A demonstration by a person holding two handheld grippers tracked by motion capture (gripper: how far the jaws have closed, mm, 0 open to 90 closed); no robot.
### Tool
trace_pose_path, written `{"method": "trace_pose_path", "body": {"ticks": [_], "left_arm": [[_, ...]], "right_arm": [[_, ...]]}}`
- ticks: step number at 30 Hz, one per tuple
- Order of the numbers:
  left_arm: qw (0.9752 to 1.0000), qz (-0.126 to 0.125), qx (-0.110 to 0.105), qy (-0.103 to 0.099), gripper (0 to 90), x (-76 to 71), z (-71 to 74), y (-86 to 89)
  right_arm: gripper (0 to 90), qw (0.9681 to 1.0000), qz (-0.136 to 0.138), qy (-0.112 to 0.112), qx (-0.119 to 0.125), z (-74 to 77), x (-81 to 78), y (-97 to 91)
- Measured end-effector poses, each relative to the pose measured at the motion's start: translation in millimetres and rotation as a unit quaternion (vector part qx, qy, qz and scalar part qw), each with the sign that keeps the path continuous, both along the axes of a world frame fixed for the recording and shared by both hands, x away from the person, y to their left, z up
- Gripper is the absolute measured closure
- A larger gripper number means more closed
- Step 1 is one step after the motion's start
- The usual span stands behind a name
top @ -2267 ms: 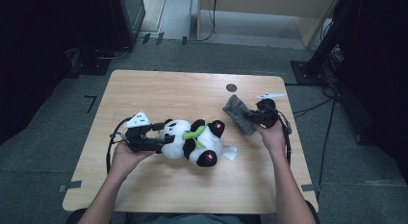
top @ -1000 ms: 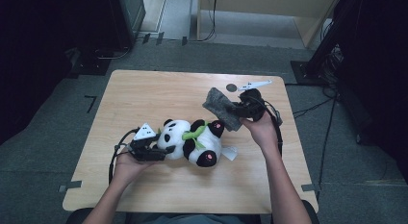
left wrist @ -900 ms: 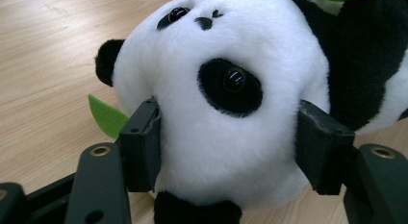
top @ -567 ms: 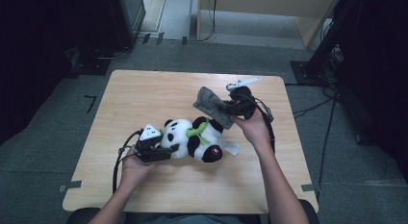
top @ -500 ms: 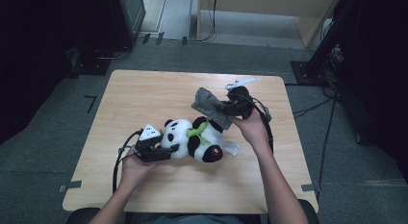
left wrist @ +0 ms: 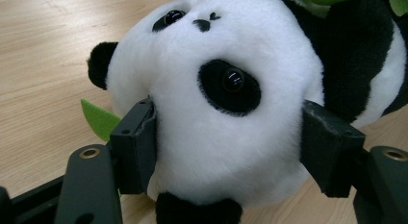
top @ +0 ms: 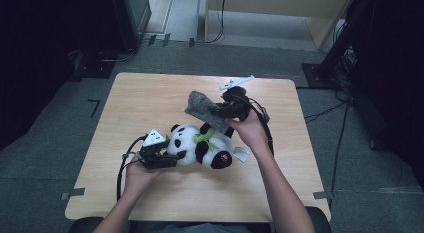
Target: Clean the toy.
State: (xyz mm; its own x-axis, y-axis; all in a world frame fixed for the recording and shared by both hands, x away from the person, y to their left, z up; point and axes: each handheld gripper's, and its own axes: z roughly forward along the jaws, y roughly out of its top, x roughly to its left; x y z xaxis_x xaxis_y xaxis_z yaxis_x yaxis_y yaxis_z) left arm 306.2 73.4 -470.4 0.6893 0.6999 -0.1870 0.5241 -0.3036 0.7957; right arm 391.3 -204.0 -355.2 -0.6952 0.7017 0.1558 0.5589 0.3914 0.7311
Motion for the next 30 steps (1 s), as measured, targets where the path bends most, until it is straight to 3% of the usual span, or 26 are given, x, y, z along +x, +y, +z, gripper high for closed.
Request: {"method": "trace_pose_path", "body": {"ticks": [7, 14, 18, 23, 30], "left_arm": [[0.9999, -0.004, -0.012, 0.002, 31.5, 2.3, -0.8, 2.8], [0.9999, -0.002, -0.016, 0.000, 31.8, 2.4, -1.4, 3.0], [0.9999, -0.005, -0.014, 0.000, 31.7, 2.8, -1.5, 3.8], [0.9998, -0.004, -0.017, 0.002, 31.9, 3.2, -1.9, 4.2], [0.9998, -0.003, -0.018, 0.003, 32.5, 4.1, -2.3, 4.5]], "right_arm": [[77.9, 0.9996, 0.028, 0.005, 0.004, 6.6, 6.3, 35.3], [77.9, 0.9988, 0.047, 0.013, -0.008, 3.5, 7.3, 61.7], [77.9, 0.9979, 0.059, 0.024, -0.012, -5.3, 6.2, 73.3], [77.9, 0.9964, 0.067, 0.044, -0.029, -26.6, 9.1, 83.0], [78.2, 0.9957, 0.060, 0.065, -0.028, -43.0, 15.4, 80.4]]}}
